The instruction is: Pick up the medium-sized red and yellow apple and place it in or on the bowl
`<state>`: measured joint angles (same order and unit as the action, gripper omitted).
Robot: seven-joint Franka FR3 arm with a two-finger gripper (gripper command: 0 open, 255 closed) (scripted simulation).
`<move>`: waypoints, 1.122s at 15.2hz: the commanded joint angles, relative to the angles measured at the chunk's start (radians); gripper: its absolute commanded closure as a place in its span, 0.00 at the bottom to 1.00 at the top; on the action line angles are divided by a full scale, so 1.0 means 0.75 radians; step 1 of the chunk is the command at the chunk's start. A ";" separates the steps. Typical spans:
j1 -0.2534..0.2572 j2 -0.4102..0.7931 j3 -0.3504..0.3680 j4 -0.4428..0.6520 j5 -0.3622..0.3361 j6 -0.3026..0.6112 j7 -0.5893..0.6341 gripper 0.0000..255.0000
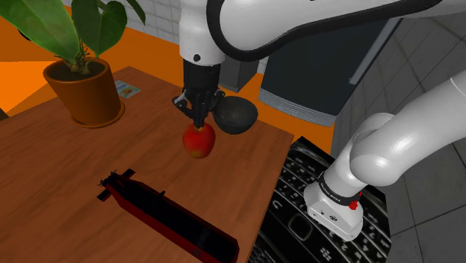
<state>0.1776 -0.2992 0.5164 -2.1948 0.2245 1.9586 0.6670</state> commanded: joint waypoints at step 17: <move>-0.040 -0.058 -0.109 0.238 -0.020 -0.309 -0.084 1.00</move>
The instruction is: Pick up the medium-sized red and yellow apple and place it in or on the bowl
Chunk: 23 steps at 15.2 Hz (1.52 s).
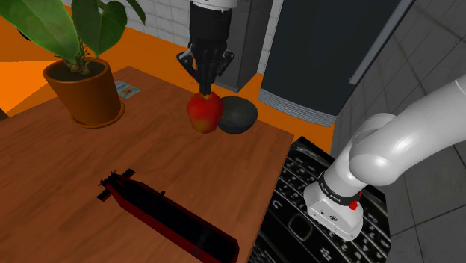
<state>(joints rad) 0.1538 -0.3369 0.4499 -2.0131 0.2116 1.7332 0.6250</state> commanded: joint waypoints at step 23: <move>-0.192 0.016 -0.388 0.091 -0.121 -0.147 -0.532 1.00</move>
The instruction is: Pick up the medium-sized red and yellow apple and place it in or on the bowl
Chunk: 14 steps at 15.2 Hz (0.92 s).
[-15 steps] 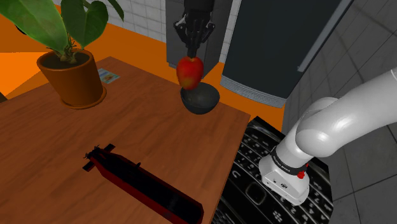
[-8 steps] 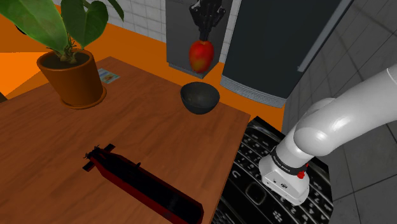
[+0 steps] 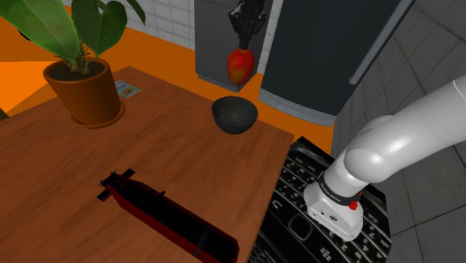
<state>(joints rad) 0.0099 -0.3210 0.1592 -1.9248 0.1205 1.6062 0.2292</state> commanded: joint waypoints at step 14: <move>0.005 -0.024 0.009 -0.296 0.011 0.272 -0.024 1.00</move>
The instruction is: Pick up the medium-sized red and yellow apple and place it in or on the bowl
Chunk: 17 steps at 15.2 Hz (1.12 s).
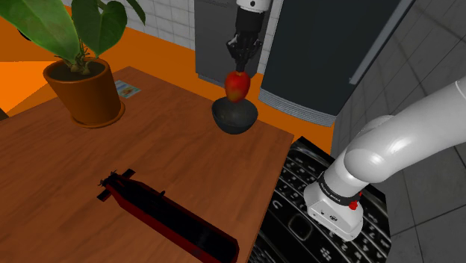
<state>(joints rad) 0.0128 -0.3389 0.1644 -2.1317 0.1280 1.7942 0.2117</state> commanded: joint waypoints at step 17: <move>0.004 0.013 0.009 -0.140 0.007 0.154 -0.009 0.00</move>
<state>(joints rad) 0.0154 -0.3292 0.1709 -2.2367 0.1330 1.9095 0.2052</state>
